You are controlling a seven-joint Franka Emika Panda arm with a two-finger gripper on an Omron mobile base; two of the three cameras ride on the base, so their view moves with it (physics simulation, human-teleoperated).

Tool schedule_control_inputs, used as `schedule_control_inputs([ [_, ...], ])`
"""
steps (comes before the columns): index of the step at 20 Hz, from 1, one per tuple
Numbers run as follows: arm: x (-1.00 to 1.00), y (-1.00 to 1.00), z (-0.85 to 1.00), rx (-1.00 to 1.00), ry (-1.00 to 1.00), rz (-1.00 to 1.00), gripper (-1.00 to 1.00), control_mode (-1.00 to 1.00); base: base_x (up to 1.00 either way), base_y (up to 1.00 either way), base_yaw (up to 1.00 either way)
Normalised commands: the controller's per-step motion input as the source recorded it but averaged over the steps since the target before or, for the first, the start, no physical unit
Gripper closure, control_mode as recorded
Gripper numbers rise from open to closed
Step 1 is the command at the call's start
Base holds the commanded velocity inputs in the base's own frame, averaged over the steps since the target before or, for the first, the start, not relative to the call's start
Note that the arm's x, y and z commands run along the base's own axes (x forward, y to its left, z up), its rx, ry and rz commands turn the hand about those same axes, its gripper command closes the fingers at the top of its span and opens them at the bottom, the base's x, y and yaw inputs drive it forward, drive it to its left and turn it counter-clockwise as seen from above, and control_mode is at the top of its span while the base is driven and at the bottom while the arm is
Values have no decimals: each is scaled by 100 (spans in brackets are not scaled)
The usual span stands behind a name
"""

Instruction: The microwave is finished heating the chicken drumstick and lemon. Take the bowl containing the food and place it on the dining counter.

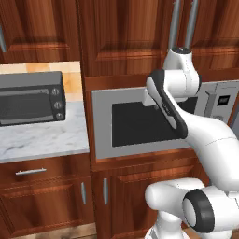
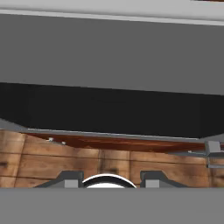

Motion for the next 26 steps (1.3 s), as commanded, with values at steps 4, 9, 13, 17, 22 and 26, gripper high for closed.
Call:
schedule_control_inputs([
  [4, -46, -15, -9, 0, 0, 0, -100, -100, 0, 0, 0],
  [9, -62, -8, -29, -2, 0, 0, -100, -100, 0, 0, 0],
  [13, -7, 0, 0, 0, 0, 0, -100, 100, 0, 0, 0],
  [17, 0, 0, 0, 0, 0, 0, -100, 100, -44, -27, 0],
  [22, 0, 0, 0, 0, 0, 0, -100, 100, -57, -53, 0],
  [26, 0, 0, 0, 0, 0, 0, -100, 100, -44, -57, 0],
])
